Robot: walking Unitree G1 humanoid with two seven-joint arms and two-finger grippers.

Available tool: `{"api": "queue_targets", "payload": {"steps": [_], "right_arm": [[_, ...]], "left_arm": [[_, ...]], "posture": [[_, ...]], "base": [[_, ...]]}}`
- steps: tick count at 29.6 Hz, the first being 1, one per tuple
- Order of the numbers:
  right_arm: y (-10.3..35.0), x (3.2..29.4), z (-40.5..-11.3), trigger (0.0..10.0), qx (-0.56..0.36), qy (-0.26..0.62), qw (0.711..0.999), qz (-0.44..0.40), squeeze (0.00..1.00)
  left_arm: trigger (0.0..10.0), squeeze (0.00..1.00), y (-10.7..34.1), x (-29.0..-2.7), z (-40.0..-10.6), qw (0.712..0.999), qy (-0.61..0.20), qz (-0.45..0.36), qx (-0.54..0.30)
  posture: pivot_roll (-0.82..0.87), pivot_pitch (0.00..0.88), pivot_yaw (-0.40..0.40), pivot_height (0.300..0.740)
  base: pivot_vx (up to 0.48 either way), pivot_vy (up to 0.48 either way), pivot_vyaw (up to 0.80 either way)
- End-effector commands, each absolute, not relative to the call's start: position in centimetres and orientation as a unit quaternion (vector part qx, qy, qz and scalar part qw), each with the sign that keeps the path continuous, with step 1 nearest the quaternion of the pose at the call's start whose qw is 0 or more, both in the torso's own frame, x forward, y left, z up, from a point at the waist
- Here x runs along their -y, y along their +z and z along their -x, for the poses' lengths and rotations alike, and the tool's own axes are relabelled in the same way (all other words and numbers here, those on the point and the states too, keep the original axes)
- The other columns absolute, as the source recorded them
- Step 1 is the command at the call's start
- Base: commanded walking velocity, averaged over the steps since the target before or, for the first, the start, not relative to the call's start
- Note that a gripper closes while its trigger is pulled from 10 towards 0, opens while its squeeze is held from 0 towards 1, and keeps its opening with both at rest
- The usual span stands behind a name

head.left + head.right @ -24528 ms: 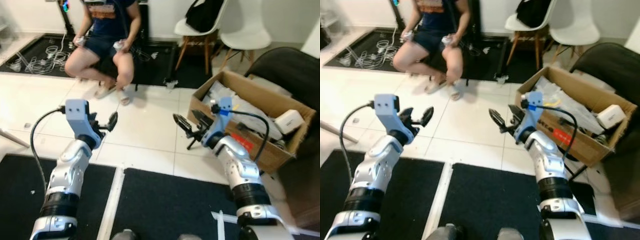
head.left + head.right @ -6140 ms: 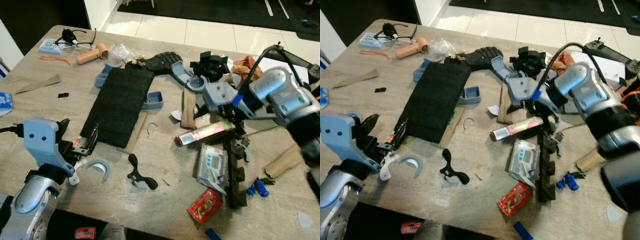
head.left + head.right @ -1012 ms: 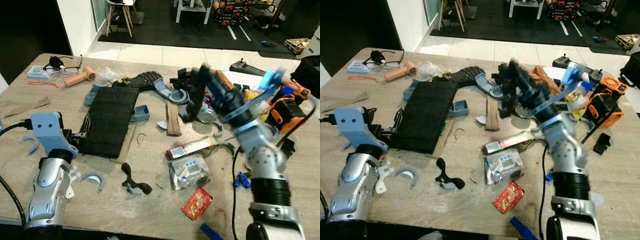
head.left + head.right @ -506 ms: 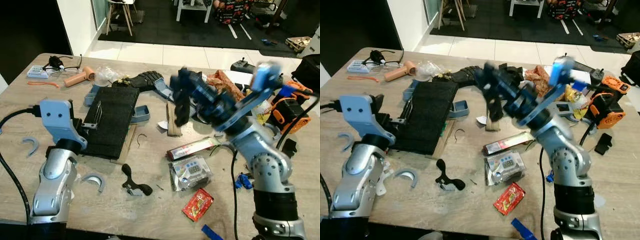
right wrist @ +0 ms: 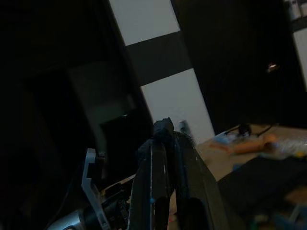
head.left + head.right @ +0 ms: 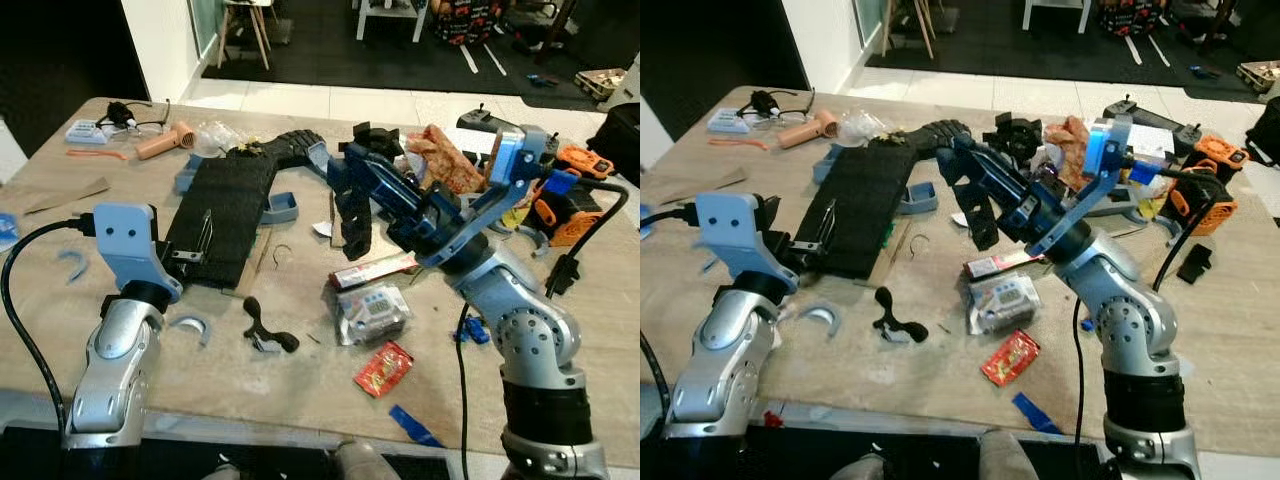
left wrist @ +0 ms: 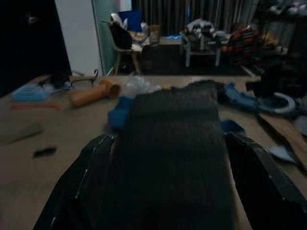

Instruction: Picking trash to rubbish bin

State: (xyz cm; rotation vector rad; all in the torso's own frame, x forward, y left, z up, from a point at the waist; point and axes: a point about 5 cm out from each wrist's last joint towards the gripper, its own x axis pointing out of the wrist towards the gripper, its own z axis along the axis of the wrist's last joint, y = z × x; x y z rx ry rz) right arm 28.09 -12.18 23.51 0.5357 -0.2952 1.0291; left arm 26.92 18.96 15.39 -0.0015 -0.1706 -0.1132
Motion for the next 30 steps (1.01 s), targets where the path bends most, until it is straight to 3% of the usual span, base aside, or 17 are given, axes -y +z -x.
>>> {"api": "queue_targets", "payload": {"steps": [1,7,16,23,30], "right_arm": [[23.6,12.1,-27.9,10.0,0.139,0.488,0.826,-0.244,0.0],[23.2,11.9,-27.9,10.0,0.127,0.484,0.833,-0.235,0.0],[19.6,12.1,-28.5,10.0,0.064,0.441,0.877,-0.179,0.0],[17.4,12.2,-27.6,10.0,0.013,0.437,0.886,-0.154,0.0],[14.0,12.9,-24.8,10.0,-0.046,0.394,0.907,-0.14,0.0]], "left_arm": [[10.0,0.0,15.2,-18.9,-26.8,0.995,-0.06,-0.004,0.076],[10.0,0.0,14.9,-18.8,-26.7,0.996,-0.06,-0.003,0.07],[10.0,0.0,14.0,-19.0,-26.3,0.997,-0.061,-0.006,0.051],[10.0,0.0,13.0,-19.0,-25.3,0.997,-0.077,-0.013,0.027],[10.0,0.0,11.4,-18.2,-22.4,0.994,-0.108,-0.012,-0.015]], "posture": [[-0.17,0.0,0.004,0.74],[-0.16,0.0,0.007,0.74],[-0.15,0.0,0.007,0.74],[-0.16,0.0,0.011,0.74],[-0.15,0.0,0.022,0.74]], "base": [[-0.416,0.0,0.0],[-0.429,0.0,0.0],[-0.43,0.0,0.0],[-0.431,0.0,0.0],[-0.434,0.0,0.0]]}}
